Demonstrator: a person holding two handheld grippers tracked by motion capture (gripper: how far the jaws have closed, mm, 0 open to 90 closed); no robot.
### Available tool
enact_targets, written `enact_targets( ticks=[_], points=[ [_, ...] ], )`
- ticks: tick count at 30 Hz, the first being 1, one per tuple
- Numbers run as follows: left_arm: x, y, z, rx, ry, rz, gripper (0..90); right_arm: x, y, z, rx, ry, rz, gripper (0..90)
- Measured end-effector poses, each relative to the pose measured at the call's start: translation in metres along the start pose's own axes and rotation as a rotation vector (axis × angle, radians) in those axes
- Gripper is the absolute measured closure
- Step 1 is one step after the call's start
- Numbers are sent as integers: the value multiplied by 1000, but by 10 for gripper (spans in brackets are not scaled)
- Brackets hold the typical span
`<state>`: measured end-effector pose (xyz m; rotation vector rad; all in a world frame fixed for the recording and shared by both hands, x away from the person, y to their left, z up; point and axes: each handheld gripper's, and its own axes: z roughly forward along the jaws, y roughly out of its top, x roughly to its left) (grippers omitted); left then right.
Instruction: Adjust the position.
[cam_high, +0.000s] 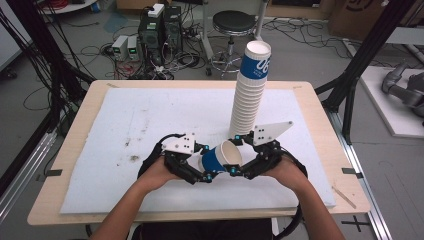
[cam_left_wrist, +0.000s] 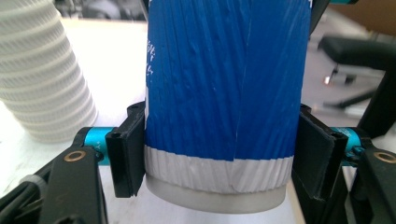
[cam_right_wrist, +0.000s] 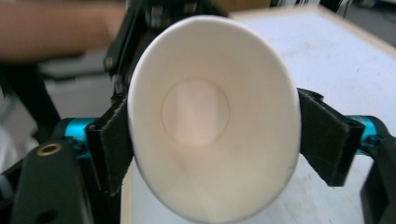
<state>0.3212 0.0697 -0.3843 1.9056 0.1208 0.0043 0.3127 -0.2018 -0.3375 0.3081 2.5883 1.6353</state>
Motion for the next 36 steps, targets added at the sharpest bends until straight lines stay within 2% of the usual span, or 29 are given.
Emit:
enact_targets(
  ticks=[2,6,9,11,14,17,19,21,23,25,27,29,31,35,36],
  points=[
    [1,-3,0,-39,3,-20,294,-1,-1,-1,-67,-10,23,190],
    [3,-7,-2,-101,13,-49,294,-1,0,-4,-150,-36,63,187],
    [5,-11,-5,-135,21,-70,295,-2,0,-9,-195,-49,78,186],
    [6,-12,-7,-158,23,-75,295,-3,0,-11,-201,-54,88,186],
    [6,-12,-7,-170,13,-71,294,-4,-1,-8,-172,-54,88,152],
    [4,-12,-5,-164,-4,-63,293,-3,-1,-3,-147,-30,86,153],
    [3,-12,-4,-142,-11,-56,293,-3,-1,0,-129,7,70,193],
    [3,-12,-4,-128,-13,-51,296,-3,0,0,-112,13,52,220],
    [2,-11,-2,-100,-5,-44,298,-3,1,-2,-85,12,27,260],
    [0,-10,0,-81,1,-53,293,-3,3,-2,-56,11,-7,273],
    [-1,-9,1,-69,8,-49,285,-2,3,-2,-47,14,-13,278],
    [-3,-6,2,-23,58,-26,256,0,7,-3,-9,-4,-52,281],
    [-4,-4,3,3,74,-17,216,1,10,-3,32,-11,-70,281],
    [-4,-4,5,34,62,11,234,4,16,0,96,-17,-101,281],
    [-5,-4,6,26,48,13,293,4,17,1,106,-25,-113,280]
  ],
)
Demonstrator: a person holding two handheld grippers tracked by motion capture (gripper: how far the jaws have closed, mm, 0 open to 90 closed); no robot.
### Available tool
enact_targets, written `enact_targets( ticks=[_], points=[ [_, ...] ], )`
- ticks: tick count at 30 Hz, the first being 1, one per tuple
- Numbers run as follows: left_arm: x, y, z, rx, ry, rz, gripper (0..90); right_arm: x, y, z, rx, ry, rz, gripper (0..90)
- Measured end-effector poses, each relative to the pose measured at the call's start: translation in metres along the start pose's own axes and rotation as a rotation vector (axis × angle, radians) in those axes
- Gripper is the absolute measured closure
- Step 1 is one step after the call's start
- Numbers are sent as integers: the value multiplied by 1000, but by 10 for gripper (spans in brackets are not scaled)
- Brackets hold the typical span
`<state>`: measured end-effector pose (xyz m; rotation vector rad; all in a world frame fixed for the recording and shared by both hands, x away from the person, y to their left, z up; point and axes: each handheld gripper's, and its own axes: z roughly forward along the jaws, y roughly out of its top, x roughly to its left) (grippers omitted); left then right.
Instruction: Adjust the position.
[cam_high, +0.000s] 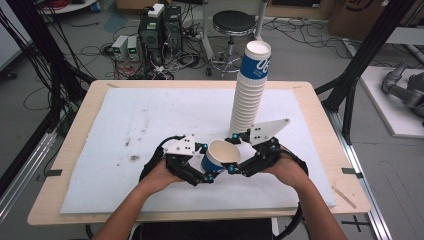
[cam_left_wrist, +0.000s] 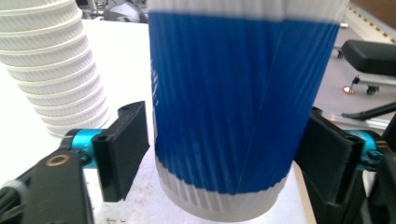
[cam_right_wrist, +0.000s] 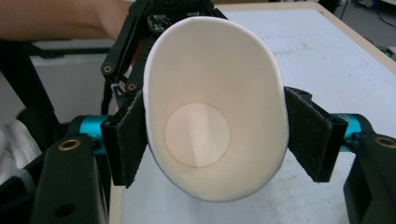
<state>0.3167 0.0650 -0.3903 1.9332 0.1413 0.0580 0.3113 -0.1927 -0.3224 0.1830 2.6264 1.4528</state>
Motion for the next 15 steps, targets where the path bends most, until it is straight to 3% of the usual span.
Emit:
enact_targets(
  ticks=[3,7,8,9,15],
  points=[
    [1,-1,0,-45,-11,-17,295,1,1,1,-21,0,22,230],
    [2,-3,-2,-114,-7,-51,293,0,-5,3,-168,-14,104,183],
    [2,-3,-2,-114,-7,-51,293,0,-5,3,-168,-14,104,183],
    [3,-5,-1,-147,-2,-72,294,0,-10,5,-232,-18,152,176],
    [4,-6,-3,-241,-1,-95,295,0,-15,11,-321,-25,208,161]
  ],
)
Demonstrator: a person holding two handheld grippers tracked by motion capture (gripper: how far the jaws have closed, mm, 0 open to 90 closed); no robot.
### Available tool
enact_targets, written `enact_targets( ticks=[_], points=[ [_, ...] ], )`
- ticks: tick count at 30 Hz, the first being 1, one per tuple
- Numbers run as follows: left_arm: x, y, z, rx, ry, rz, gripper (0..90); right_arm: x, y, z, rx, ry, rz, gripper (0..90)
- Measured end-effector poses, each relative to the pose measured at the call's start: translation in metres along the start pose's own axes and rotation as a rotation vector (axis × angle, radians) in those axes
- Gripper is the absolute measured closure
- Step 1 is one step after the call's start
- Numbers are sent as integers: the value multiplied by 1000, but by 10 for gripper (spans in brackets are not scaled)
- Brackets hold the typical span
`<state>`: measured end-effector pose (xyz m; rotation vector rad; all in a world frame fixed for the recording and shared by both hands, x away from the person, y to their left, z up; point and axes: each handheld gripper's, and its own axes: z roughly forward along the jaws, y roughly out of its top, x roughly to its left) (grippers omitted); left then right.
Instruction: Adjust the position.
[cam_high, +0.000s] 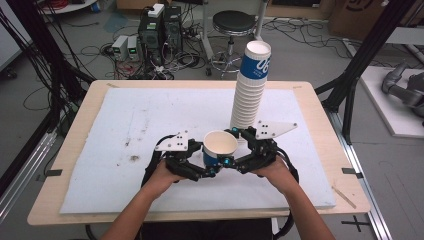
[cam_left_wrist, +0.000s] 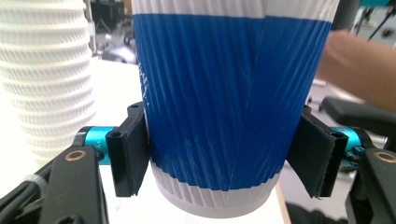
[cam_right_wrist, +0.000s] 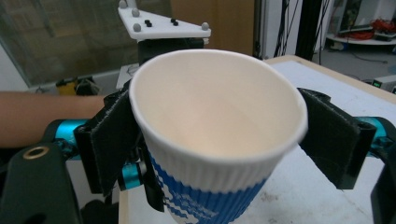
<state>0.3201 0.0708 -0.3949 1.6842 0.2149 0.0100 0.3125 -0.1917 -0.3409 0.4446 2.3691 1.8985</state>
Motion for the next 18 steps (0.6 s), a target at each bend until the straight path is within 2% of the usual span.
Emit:
enact_targets(
  ticks=[3,6,8,12,16,17,18],
  points=[
    [0,1,0,-8,-5,0,295,-1,-1,2,-20,24,33,161],
    [-1,1,1,-11,-7,7,294,-1,-2,4,-15,35,32,169],
    [-1,1,1,-18,-8,9,294,-1,-2,5,-19,55,32,213],
    [-2,1,1,-23,-8,11,295,-1,-2,5,-31,57,26,246],
    [-2,0,4,-1,11,8,284,-1,-2,4,-15,48,5,266],
    [-3,-1,5,40,56,21,268,-1,-2,4,8,18,-13,268],
    [-2,-2,5,62,73,16,234,0,-2,3,18,7,-24,270]
  ],
)
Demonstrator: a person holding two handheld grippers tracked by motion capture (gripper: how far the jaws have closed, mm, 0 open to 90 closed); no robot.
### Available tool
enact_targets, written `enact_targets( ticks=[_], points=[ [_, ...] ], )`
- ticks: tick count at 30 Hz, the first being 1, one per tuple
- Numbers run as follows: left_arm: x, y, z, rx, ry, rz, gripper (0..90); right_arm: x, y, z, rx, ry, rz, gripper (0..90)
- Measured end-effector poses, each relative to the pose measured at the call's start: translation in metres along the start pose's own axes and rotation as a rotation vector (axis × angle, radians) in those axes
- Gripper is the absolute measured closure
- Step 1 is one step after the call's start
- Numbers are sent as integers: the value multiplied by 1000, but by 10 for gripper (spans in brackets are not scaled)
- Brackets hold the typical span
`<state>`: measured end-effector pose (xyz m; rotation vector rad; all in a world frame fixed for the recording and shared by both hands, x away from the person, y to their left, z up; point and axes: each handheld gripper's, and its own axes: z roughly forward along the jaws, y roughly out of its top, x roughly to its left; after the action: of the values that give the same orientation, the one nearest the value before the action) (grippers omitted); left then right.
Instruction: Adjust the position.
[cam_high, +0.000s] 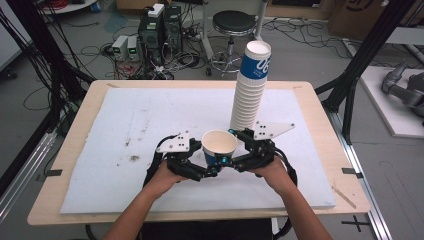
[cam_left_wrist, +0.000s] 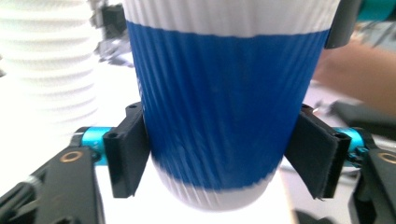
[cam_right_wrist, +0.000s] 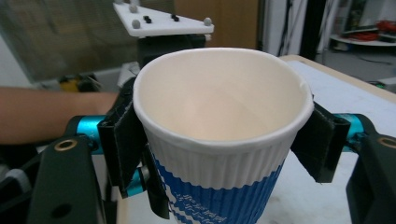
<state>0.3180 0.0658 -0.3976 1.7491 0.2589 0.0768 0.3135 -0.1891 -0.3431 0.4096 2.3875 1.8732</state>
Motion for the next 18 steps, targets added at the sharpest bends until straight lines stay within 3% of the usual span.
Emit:
enact_targets(
  ticks=[3,11,14,18],
  points=[
    [2,-7,-5,33,38,2,205,-1,1,-6,0,-27,-17,272],
    [12,-21,-35,24,133,-46,204,-8,-3,-28,66,-141,-49,271],
    [16,-24,-53,11,193,-56,205,-10,-5,-34,58,-160,-40,271],
    [19,-24,-65,-7,228,-64,205,-11,-6,-36,54,-177,-40,270]
  ],
)
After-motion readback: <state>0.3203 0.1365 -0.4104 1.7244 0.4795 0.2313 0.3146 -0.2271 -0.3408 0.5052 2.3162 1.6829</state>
